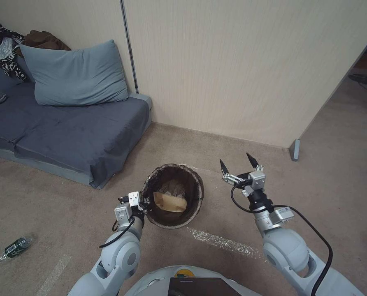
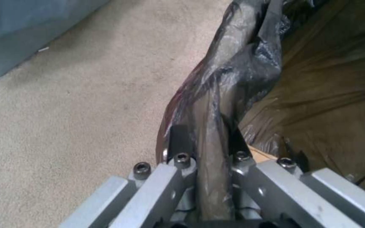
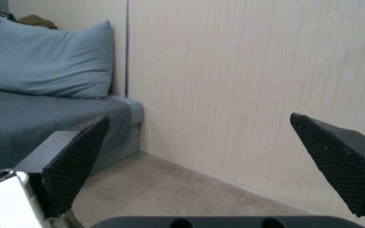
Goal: Pick up the trash bin, then pick up the garbage from the floor and place it into the trash bin.
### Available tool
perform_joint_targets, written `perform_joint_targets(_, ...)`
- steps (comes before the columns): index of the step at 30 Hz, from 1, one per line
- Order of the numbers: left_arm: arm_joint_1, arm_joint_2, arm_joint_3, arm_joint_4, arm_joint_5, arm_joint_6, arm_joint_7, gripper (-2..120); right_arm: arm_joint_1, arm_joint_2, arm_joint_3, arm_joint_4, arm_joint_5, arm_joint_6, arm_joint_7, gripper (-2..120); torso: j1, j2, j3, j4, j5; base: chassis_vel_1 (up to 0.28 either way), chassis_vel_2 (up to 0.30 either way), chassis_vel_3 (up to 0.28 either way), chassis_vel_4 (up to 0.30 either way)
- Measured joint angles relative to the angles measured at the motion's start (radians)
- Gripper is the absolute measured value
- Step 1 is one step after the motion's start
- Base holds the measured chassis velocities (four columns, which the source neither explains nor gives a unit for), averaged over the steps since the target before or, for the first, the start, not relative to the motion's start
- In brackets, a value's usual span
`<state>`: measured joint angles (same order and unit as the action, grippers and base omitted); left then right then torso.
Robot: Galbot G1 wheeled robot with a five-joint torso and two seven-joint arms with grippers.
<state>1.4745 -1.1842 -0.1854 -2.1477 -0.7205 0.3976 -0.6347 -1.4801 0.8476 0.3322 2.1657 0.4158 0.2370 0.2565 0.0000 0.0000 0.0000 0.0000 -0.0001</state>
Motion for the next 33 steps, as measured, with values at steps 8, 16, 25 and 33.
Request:
perform_joint_targets(8,0.01,-0.009,-0.008,-0.005,0.004,-0.004,0.0,0,-0.065,0.076,0.003,-0.007,-0.089,0.017,0.016,100,0.0,0.0,0.0,0.0,0.0,0.0,0.0,0.0,0.0)
perform_joint_targets(16,0.019,-0.009,-0.022,-0.009,0.035,-0.002,0.0,0,-0.095,0.119,-0.003,-0.019,-0.138,0.026,0.03,100,0.0,0.0,0.0,0.0,0.0,0.0,0.0,0.0,0.0)
perform_joint_targets(25,0.019,-0.007,-0.029,-0.008,0.111,-0.014,0.015,0,-0.125,0.157,0.003,-0.025,-0.185,0.026,0.043,100,0.0,0.0,0.0,0.0,0.0,0.0,0.0,0.0,0.0)
perform_joint_targets(33,0.022,-0.005,-0.029,-0.014,0.115,-0.022,0.018,0,-0.142,0.178,0.012,-0.022,-0.198,0.017,0.046,100,0.0,0.0,0.0,0.0,0.0,0.0,0.0,0.0,0.0)
